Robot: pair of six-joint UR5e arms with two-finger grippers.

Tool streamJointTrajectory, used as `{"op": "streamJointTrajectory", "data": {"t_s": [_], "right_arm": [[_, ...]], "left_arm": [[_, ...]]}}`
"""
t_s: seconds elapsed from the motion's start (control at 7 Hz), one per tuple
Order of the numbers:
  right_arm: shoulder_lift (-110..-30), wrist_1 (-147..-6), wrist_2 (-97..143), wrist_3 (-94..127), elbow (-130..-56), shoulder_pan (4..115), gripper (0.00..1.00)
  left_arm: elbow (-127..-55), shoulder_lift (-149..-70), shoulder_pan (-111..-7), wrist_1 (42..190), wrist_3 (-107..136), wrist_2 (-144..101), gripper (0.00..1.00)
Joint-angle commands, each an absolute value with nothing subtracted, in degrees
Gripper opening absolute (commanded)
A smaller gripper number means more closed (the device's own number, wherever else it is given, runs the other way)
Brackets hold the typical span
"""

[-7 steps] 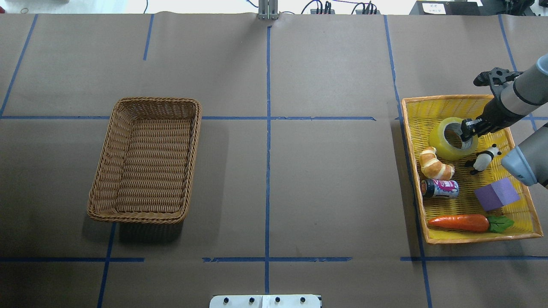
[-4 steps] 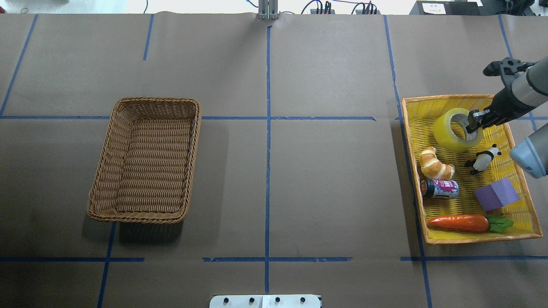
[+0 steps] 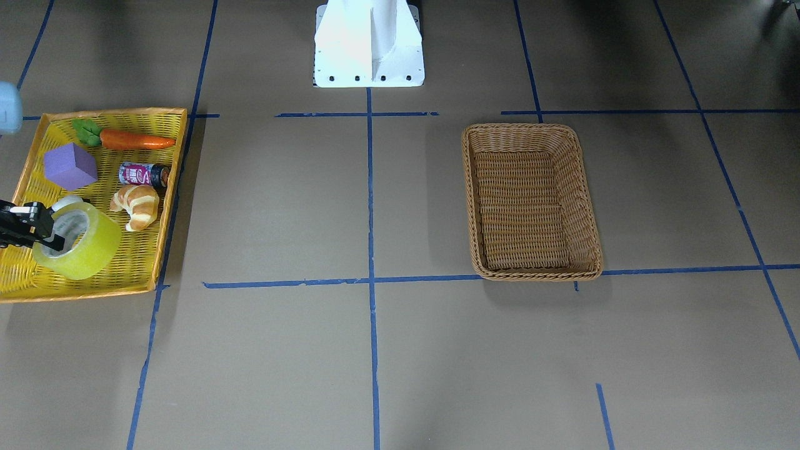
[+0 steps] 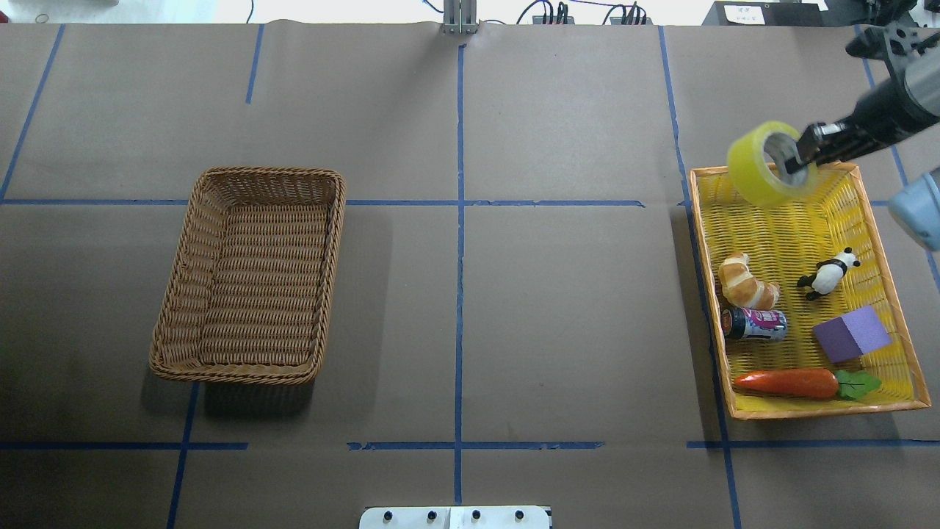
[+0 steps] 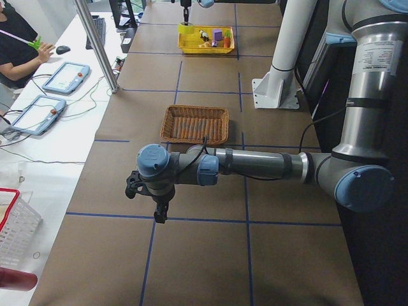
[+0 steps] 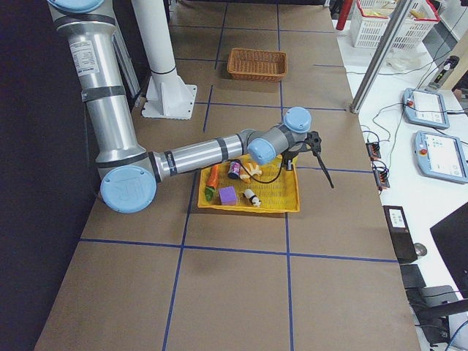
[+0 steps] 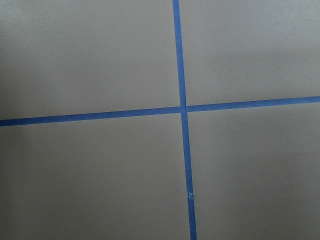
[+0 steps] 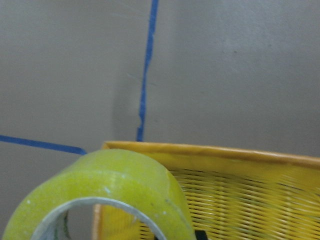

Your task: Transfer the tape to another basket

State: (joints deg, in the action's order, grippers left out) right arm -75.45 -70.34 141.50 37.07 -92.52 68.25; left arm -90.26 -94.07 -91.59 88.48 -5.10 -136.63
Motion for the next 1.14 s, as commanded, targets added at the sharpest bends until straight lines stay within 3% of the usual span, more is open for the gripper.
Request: {"op": "streamJointTrajectory", "data": {"t_s": [0.0,0.43,0.71,1.0], "right_arm": [[-69.4,-70.1,143.3,50.7,-94.9,64.5,0.0],[-65.2,-68.7,140.4,63.2,-99.0,57.8,0.0],[-65.4,-54.1,133.1,79.6,-99.1,51.5,0.0],[-66.1,-40.5,125.3,95.0,-99.5,42.8,0.0]], "left_arm": [[-90.6,-97.4,-91.0,88.4,-3.8,-137.2,1.0],[-97.2,-101.2,-81.9,89.4,13.4,-137.5,1.0],[-103.2,-101.3,-76.6,91.6,27.7,-142.2,1.0],[-105.7,-101.2,-71.7,104.5,48.3,-143.9,1.0]]}}
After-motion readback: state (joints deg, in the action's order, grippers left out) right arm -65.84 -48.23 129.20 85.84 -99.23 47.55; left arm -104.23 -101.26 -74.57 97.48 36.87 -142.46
